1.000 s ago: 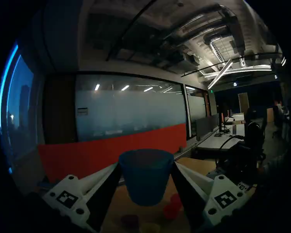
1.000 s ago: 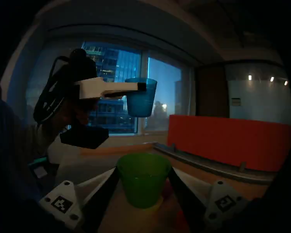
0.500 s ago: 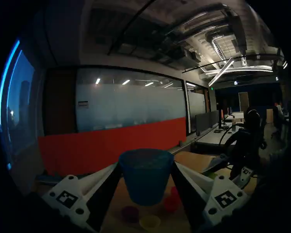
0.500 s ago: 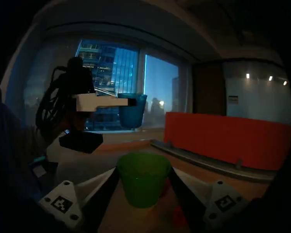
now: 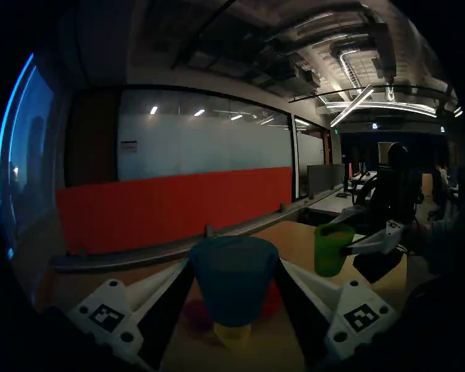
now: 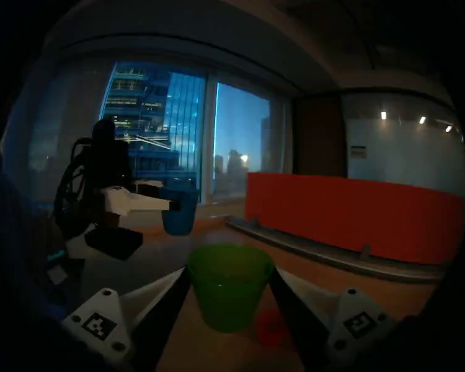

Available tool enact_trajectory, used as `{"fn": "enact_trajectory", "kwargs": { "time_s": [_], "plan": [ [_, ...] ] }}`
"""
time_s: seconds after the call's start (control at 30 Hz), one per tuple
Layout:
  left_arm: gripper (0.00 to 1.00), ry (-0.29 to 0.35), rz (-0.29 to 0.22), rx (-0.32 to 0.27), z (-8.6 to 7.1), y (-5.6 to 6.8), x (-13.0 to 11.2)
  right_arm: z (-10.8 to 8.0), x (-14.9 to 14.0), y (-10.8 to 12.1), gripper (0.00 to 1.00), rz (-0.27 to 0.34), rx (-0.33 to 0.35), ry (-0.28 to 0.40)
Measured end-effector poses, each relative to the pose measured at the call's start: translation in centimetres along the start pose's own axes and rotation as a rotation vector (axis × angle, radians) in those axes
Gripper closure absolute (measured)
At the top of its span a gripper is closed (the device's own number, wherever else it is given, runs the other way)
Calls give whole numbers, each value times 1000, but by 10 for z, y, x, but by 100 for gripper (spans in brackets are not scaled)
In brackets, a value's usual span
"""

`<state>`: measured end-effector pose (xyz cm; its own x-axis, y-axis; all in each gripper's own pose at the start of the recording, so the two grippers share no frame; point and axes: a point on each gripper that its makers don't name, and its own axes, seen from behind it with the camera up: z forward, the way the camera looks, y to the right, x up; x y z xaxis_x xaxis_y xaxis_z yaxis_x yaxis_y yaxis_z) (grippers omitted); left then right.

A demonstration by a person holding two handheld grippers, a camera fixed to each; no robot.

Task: Pour water

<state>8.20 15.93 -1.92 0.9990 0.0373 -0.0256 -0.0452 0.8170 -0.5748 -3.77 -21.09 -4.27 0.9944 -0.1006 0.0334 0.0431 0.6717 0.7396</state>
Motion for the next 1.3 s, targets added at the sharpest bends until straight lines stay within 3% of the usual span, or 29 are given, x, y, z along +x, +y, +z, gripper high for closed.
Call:
{"fn": "enact_trajectory", "kwargs": {
  "time_s": [0.2, 0.7, 1.3],
  "plan": [
    [13, -34, -6, -9, -4, 1, -25, -8, -6, 10, 9, 3, -22, -24],
    [13, -187, 21, -47, -2, 3, -87, -12, -38, 19, 8, 17, 1, -141],
    [12, -372, 97, -94, 4, 8, -155, -17, -91, 34, 7, -5, 28, -323]
  ]
}}
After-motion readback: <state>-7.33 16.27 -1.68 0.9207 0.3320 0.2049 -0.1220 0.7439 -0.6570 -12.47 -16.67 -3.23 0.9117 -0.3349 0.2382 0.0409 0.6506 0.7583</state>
